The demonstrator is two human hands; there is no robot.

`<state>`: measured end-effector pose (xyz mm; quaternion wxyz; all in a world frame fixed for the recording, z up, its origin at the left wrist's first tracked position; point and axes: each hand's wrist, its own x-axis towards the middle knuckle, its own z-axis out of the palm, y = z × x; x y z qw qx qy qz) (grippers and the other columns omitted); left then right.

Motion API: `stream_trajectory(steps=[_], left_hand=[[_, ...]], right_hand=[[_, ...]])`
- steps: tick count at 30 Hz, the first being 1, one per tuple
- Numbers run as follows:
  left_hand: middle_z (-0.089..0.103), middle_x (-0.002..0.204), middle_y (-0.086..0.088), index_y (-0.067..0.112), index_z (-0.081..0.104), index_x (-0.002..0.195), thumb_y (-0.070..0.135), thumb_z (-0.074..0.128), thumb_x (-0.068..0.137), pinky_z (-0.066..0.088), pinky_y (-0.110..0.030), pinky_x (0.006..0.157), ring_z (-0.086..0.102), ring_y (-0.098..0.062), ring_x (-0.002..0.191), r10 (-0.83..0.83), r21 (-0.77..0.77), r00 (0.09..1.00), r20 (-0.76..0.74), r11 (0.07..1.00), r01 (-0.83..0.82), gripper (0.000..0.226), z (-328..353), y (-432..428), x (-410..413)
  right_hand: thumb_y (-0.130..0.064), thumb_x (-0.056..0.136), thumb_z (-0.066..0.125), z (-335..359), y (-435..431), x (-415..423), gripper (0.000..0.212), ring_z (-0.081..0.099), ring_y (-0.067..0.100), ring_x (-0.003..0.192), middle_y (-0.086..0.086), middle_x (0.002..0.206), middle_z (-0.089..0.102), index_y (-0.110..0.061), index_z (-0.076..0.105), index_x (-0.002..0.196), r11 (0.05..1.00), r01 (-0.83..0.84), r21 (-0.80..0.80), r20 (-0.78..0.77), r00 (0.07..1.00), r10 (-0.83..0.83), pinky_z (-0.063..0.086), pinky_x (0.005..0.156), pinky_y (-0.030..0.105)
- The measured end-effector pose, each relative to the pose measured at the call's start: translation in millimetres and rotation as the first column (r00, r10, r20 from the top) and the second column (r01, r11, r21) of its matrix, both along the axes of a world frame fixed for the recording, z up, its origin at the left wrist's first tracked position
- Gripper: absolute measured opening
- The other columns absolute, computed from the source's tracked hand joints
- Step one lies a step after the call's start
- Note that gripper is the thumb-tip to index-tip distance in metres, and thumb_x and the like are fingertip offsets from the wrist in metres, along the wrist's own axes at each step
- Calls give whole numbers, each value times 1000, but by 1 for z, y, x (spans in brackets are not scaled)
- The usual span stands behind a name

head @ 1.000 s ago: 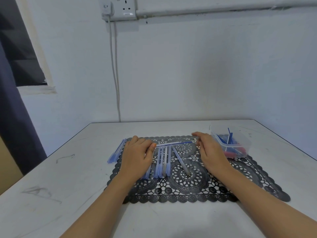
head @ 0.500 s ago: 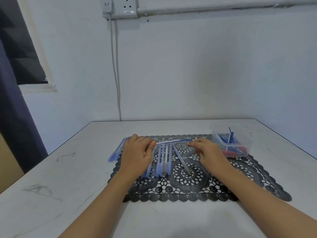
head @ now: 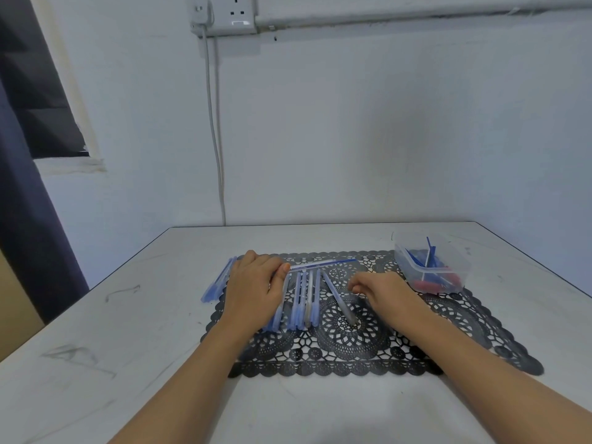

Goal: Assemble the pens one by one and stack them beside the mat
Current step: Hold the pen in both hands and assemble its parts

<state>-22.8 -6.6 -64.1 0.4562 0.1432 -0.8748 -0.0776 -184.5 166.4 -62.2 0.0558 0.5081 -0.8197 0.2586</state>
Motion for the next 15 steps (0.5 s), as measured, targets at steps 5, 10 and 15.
stream_trajectory(steps=[5,10,15], left_hand=[[32,56,24,34,38,72,38,32,92,28,-30,66,34,-13,67,-1,-9,1000,4,1000,1,21,-1,-1,-1],[32,56,24,32,39,71,38,32,92,27,-30,66,34,-13,67,3,-17,1000,9,1000,-3,23,-1,-1,-1],[32,56,24,33,39,72,38,32,91,28,-31,66,34,-13,67,-1,-14,1000,1,1000,1,21,-2,-2,-1]], right_hand=[[-23,95,49,1,-1,0,16,62,16,89,0,98,69,-18,59,105,998,16,53,-60,998,-13,48,81,31],[-23,93,52,-1,0,0,15,55,15,100,1,104,62,-15,62,100,987,-37,153,-136,989,59,43,88,29],[-23,91,55,-2,1,-2,14,49,12,105,-2,105,61,-16,64,98,986,-64,154,-152,985,88,40,92,27]])
